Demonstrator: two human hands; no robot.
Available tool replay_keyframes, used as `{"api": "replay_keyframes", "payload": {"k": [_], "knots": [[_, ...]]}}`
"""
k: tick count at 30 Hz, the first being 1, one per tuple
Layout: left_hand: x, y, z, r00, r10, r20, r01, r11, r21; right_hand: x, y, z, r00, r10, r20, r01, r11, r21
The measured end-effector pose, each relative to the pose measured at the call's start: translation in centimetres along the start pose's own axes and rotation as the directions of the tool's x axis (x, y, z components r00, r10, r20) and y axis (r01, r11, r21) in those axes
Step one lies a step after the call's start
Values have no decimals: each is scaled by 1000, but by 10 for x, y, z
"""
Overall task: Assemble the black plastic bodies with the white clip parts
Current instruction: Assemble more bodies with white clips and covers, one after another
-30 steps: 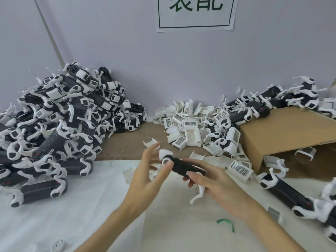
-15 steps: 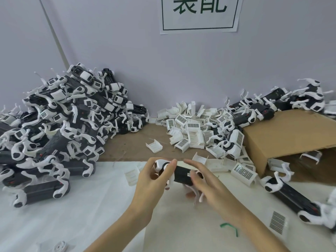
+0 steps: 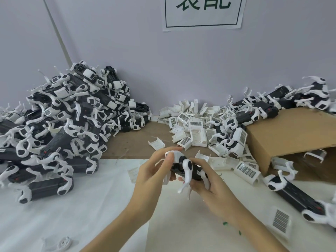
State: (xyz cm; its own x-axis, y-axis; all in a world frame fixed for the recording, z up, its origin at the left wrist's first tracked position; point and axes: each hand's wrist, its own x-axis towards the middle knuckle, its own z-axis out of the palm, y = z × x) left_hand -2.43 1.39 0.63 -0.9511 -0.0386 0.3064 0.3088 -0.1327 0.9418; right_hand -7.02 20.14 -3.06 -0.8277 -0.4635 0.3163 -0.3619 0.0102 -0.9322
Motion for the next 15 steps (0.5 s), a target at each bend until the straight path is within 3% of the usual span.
{"api": "replay_keyframes", "payload": {"k": [3,6,8,12,15], "knots": [[7,-1,-5,997,-70,33,72,996,-58,0,-1,0,994,-53,-97,52,999,-14],[16,-2,-5,992,-130,2,128,979,161,-1,-2,0,963,-156,-219,98,962,-256],[11,-9,-10,996,-63,63,42,957,288,-2,0,-2,956,-197,-216,105,922,-373],[7,-9,-32,983,-4,185,-54,949,310,-4,-1,-5,993,-43,-107,30,992,-119],[12,-11,-47,966,82,245,-206,817,538,-1,-1,-9,979,-152,-135,102,942,-320]]}}
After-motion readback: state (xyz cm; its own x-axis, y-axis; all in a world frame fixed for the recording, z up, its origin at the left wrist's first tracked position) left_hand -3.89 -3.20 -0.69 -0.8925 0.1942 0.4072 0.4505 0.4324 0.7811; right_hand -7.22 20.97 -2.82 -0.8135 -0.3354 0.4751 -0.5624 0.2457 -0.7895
